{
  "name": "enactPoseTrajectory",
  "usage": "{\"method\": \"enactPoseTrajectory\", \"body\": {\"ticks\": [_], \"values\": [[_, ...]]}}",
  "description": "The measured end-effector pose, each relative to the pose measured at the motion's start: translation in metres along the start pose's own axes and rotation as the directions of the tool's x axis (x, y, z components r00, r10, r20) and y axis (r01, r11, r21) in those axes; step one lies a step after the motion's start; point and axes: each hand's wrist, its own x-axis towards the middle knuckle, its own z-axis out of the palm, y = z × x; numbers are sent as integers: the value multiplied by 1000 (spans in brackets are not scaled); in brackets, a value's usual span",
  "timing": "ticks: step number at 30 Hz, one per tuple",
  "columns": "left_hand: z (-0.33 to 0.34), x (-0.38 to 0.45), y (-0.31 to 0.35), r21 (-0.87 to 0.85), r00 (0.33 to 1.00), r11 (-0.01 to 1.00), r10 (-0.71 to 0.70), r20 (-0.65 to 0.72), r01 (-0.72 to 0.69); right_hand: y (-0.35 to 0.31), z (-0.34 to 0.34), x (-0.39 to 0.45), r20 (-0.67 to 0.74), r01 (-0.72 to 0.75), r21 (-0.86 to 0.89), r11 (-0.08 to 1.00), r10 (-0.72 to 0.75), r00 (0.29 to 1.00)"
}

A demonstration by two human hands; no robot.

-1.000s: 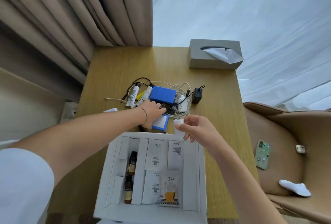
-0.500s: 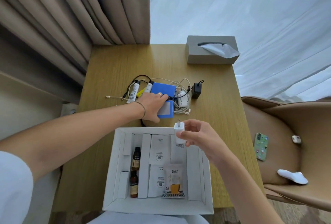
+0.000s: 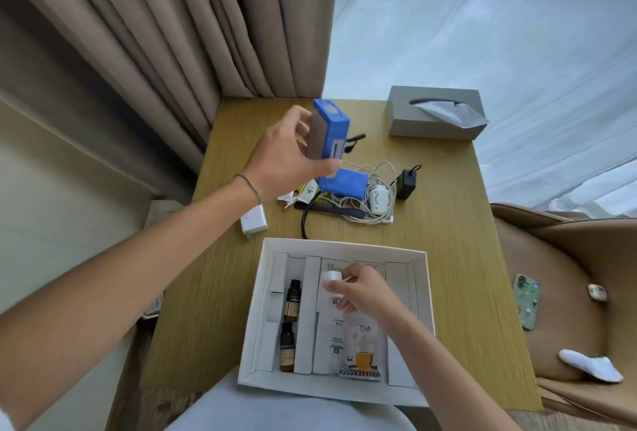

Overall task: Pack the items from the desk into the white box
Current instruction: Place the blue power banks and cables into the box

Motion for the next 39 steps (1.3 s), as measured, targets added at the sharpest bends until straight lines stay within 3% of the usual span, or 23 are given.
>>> {"method": "enactPoseTrajectory", "body": {"ticks": [3,7,12,16,21,23,26,29,32,34,37,39], "values": [[-26,-11,8,-278,997,960,-59,-48,44,-2,25,13,14,-25,-49,998,26,1000],[-53,-35,14,-568,985,815,-167,-38,117,-7,54,30,-23,-42,-125,991,39,999],[-74,-69,4,-660,976,726,-214,49,192,-13,73,47,-159,-63,-181,982,34,987],[-77,-91,-2,-682,965,689,-241,101,243,-17,78,52,-171,-42,-169,985,13,985],[-74,-106,-2,-788,920,482,-278,278,384,-16,84,53,-192,-14,-192,981,-24,981],[-72,-110,1,-812,891,386,-308,333,437,-17,84,48,-175,12,-157,988,-40,984],[-65,-114,3,-816,859,325,-370,355,477,-22,75,30,-133,25,-57,998,-33,991],[-58,-118,3,-798,839,307,-364,405,519,-37,51,2,-57,63,235,970,-51,997],[-48,-125,3,-771,818,296,-331,471,563,-58,20,-33,54,82,611,788,-145,988],[-38,-131,3,-766,792,232,-311,525,599,-65,2,-53,122,63,754,653,-234,965],[-20,-143,6,-752,748,105,-256,612,651,-69,-10,-75,86,112,734,670,-255,963],[-6,-151,7,-725,726,120,-261,636,678,-64,-10,-82,-41,205,625,754,-230,972]]}}
